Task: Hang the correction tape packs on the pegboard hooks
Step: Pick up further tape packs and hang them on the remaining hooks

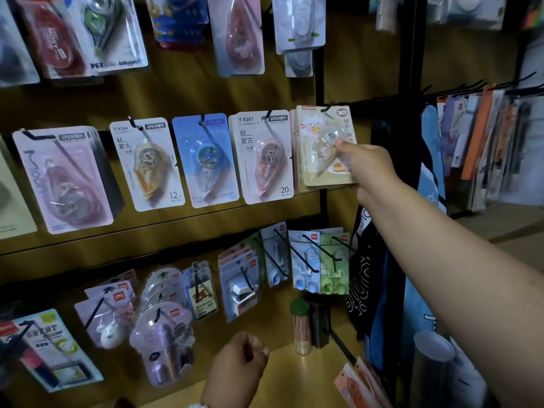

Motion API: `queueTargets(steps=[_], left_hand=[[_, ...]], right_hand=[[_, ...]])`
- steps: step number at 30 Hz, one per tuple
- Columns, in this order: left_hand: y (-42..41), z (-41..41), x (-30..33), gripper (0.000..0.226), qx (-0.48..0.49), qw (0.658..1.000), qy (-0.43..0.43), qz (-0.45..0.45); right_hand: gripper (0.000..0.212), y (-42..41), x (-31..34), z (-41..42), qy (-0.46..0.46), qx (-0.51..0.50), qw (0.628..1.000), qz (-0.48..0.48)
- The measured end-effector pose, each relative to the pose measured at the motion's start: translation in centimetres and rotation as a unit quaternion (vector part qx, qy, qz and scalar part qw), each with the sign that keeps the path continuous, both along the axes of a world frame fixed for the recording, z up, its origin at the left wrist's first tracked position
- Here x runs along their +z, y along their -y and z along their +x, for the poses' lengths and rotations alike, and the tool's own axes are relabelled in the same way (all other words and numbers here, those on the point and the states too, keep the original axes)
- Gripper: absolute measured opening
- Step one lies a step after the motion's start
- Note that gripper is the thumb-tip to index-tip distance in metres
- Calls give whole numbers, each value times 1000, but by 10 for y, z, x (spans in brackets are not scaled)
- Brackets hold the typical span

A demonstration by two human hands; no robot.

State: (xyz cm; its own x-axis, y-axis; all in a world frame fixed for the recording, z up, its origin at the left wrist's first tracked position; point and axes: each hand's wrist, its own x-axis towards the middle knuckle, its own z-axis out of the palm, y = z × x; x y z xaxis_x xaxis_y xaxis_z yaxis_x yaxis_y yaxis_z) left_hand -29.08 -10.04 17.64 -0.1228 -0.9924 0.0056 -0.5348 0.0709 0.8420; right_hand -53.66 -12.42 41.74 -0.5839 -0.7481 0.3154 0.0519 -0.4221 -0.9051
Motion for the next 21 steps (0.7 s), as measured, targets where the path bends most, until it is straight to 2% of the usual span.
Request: queueTargets(steps=[7, 11, 15, 21], left_hand=[[2, 1, -4, 12, -9, 1000, 8, 0], [-1, 3, -4, 11, -17, 1000, 16, -17], [-9, 5, -6, 10, -34, 998, 36, -35], [-23, 7, -23, 11, -38, 995, 89, -39]], right_hand=[[27, 36, -3, -3, -120, -83, 987, 68], [52, 41, -18, -1, -172, -99, 973, 117], [33, 28, -53, -1, -182, -94, 969, 140], [33, -16, -137, 18, -292, -146, 927, 186]])
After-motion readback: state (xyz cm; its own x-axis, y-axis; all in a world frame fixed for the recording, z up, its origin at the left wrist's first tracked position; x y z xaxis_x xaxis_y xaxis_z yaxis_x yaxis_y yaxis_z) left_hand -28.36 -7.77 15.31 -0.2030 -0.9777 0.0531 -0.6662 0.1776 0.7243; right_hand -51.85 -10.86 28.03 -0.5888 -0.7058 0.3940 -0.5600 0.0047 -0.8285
